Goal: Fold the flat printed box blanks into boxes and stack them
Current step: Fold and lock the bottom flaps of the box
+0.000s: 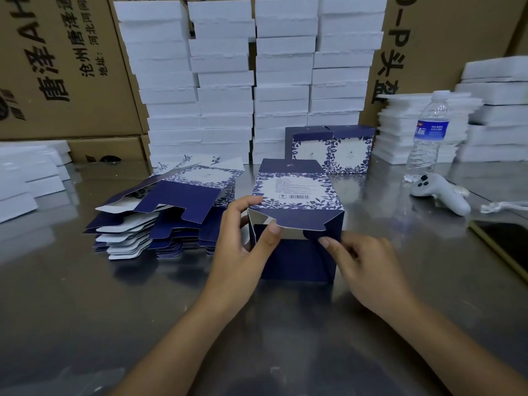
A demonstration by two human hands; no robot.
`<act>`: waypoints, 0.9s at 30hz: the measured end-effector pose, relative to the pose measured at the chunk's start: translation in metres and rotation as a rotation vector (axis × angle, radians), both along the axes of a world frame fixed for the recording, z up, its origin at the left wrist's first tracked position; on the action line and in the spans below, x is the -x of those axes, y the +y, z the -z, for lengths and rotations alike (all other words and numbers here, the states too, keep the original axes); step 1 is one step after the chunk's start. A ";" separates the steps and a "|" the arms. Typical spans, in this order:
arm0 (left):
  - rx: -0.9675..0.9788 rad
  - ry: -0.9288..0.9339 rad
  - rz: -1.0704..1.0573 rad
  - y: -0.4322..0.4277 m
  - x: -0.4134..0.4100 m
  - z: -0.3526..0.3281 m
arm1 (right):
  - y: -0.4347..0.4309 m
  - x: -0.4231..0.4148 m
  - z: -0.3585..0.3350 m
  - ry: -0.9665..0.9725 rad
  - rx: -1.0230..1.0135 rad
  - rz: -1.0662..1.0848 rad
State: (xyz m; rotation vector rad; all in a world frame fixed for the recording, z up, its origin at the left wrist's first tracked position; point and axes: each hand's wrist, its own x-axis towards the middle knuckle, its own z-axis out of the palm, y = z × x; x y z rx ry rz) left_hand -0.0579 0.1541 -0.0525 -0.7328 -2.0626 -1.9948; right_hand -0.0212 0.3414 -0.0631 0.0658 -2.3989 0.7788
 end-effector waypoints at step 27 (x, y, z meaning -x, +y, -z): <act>0.018 -0.032 -0.003 -0.001 0.000 -0.001 | 0.010 0.004 0.010 -0.234 -0.085 -0.038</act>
